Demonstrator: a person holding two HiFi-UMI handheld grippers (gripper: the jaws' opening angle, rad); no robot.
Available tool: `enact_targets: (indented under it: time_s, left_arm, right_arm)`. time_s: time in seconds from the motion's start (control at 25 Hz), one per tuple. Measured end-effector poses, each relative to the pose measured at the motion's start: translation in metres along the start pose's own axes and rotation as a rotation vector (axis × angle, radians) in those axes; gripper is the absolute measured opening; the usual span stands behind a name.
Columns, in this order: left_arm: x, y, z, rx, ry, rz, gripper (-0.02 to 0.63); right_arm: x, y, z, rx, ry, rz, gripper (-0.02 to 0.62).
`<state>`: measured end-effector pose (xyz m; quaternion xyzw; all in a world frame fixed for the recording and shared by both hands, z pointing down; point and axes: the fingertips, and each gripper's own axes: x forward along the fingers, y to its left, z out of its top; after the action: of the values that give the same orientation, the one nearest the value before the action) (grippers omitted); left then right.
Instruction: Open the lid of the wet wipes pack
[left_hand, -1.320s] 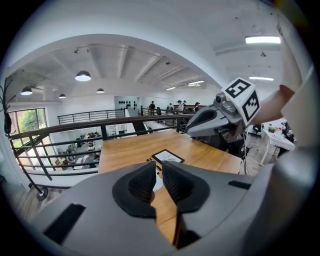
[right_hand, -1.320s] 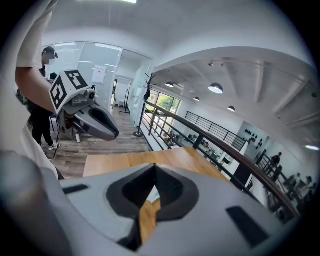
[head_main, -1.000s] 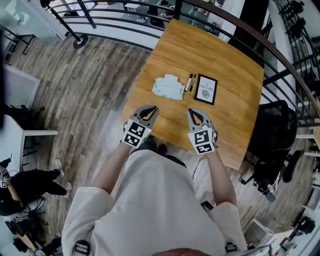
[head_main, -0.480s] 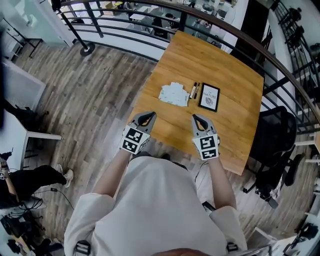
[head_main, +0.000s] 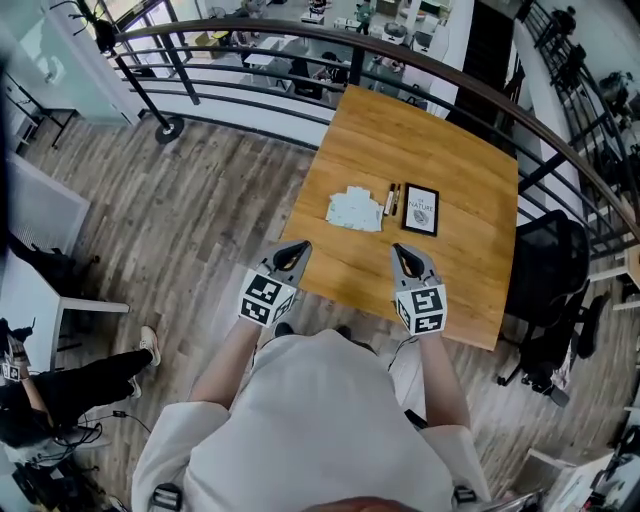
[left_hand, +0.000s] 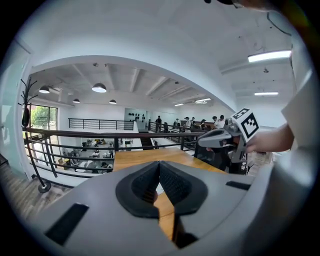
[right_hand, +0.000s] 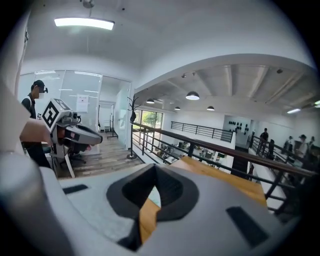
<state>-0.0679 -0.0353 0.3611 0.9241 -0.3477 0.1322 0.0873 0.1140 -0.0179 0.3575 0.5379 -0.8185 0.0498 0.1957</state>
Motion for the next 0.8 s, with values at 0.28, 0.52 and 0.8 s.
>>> enact_targets:
  time_s: [0.28, 0.52, 0.8]
  left_arm:
    - [-0.018, 0.020, 0.019, -0.013, -0.043, -0.021, -0.006]
    - [-0.022, 0.026, 0.020, -0.023, -0.053, -0.030, -0.006]
    - [-0.018, 0.027, 0.024, -0.028, -0.058, -0.035, -0.006]
  right_arm:
    - [-0.008, 0.006, 0.019, 0.080, -0.031, -0.030, 0.003]
    - [-0.010, 0.015, 0.025, 0.076, -0.036, -0.036, 0.002]
    - [-0.010, 0.012, 0.025, 0.076, -0.032, -0.035, 0.003]
